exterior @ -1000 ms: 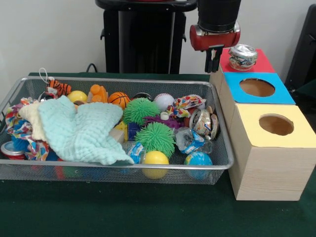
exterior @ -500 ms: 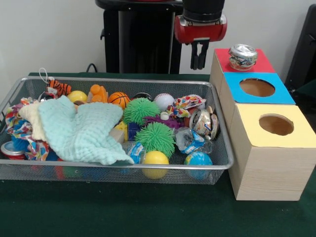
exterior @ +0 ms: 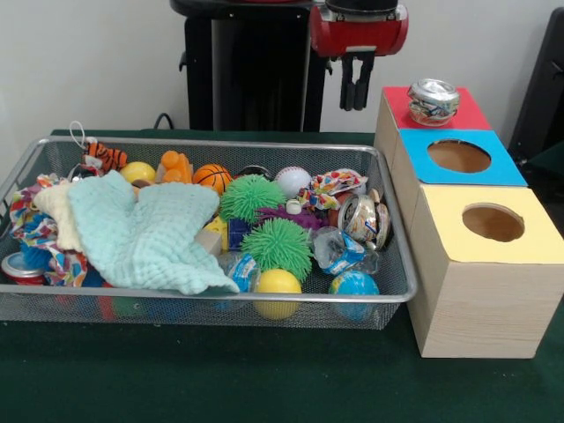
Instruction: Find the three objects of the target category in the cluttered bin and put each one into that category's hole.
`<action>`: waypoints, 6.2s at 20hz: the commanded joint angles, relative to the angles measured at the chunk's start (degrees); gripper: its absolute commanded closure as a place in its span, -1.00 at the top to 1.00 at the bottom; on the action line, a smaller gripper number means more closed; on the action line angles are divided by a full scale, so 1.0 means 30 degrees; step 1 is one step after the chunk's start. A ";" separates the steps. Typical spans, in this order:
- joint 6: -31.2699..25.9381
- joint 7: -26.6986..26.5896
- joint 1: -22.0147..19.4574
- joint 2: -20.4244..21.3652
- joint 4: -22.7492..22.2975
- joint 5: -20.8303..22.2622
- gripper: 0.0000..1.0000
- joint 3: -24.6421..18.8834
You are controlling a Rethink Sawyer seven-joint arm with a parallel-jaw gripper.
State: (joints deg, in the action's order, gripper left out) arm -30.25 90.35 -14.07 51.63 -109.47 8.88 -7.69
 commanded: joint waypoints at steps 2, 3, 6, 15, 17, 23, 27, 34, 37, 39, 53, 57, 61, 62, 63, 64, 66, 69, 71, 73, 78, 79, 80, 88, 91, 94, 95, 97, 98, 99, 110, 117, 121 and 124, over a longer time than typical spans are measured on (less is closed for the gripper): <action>-0.1536 0.1743 0.1147 0.0820 -0.1302 -0.0659 -1.00 -0.1528; -0.1458 0.1952 0.1405 0.1011 -0.1586 -0.0799 -1.00 -0.1516; -0.1224 0.2557 0.2219 0.1615 -0.2399 -0.1133 -1.00 -0.1288; -0.3039 0.1955 0.4207 0.4511 -0.2427 -0.0265 -1.00 0.0586; -0.4358 0.1056 0.4082 0.5362 -0.2057 -0.0110 -1.00 0.0792; -0.1168 0.1859 0.3864 0.4271 -0.3711 -0.0832 -1.00 -0.0234; 0.0479 0.3396 0.4558 0.2865 -0.3691 -0.0628 -1.00 -0.0037; 0.2669 0.4396 0.5506 0.1310 -0.3776 -0.0443 -1.00 0.0556; 0.3590 0.4702 0.6132 0.0539 -0.3724 -0.0447 -1.00 0.1057; 0.4114 0.4834 0.6432 0.0124 -0.3800 -0.0658 -1.00 0.1269; 0.4983 0.4877 0.6831 -0.1384 -0.4337 -0.2226 -1.00 0.1442; 0.5170 0.4950 0.6824 -0.1634 -0.4546 -0.2598 -1.00 0.1245; 0.5543 0.5159 0.7057 -0.2104 -0.4424 -0.2872 -1.00 0.1343; 0.5491 0.5134 0.7103 -0.2089 -0.4390 -0.2942 -1.00 0.1403; 0.5396 0.5092 0.7157 -0.2020 -0.4355 -0.2971 -1.00 0.1497; 0.5341 0.5048 0.7206 -0.2006 -0.4326 -0.3039 -1.00 0.1537; 0.5416 0.4860 0.7160 -0.1863 -0.4285 -0.3127 -1.00 0.1512; 0.5408 0.4440 0.6934 -0.1696 -0.4091 -0.3194 -1.00 0.1349; 0.5337 0.4230 0.6799 -0.1554 -0.4097 -0.3124 -1.00 0.1387; 0.5419 0.3993 0.6503 -0.1400 -0.4155 -0.3020 -1.00 0.1297; 0.6029 0.3212 0.5189 -0.0822 -0.4309 -0.2659 -1.00 0.0544; 0.6216 0.3108 0.4801 -0.0672 -0.4375 -0.2675 -1.00 0.0250; 0.6507 0.3059 0.4472 -0.0593 -0.4384 -0.2641 -1.00 0.0015; 0.9516 0.2362 0.1492 -0.1205 -0.3916 -0.0973 -1.00 -0.1056; 1.1144 0.2523 0.0256 -0.1489 -0.3829 -0.0104 -1.00 -0.1656; 1.1985 0.2696 -0.0871 -0.1410 -0.3919 0.0565 -1.00 -0.2303; 1.1945 0.2719 -0.1230 -0.1313 -0.4069 0.0676 -1.00 -0.2495; 1.2046 0.2761 -0.1632 -0.1226 -0.4279 0.0908 -1.00 -0.2733; 1.2110 0.2784 -0.1809 -0.1171 -0.4415 0.1006 -1.00 -0.2873; 1.2002 0.2727 -0.1738 -0.1041 -0.4581 0.1040 -1.00 -0.2817; 0.8297 0.2236 -0.0874 0.1913 -0.6538 0.0142 -1.00 -0.2997; 0.6731 0.2999 0.0753 0.2092 -0.6837 -0.0679 -1.00 -0.2087; 0.5740 0.3361 0.1397 0.2836 -0.7070 -0.1252 -1.00 -0.2315; 0.5799 0.3775 0.1842 0.2828 -0.7183 -0.1772 -1.00 -0.2577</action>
State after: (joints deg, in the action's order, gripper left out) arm -6.60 90.36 -9.64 58.52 -127.22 7.38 -11.32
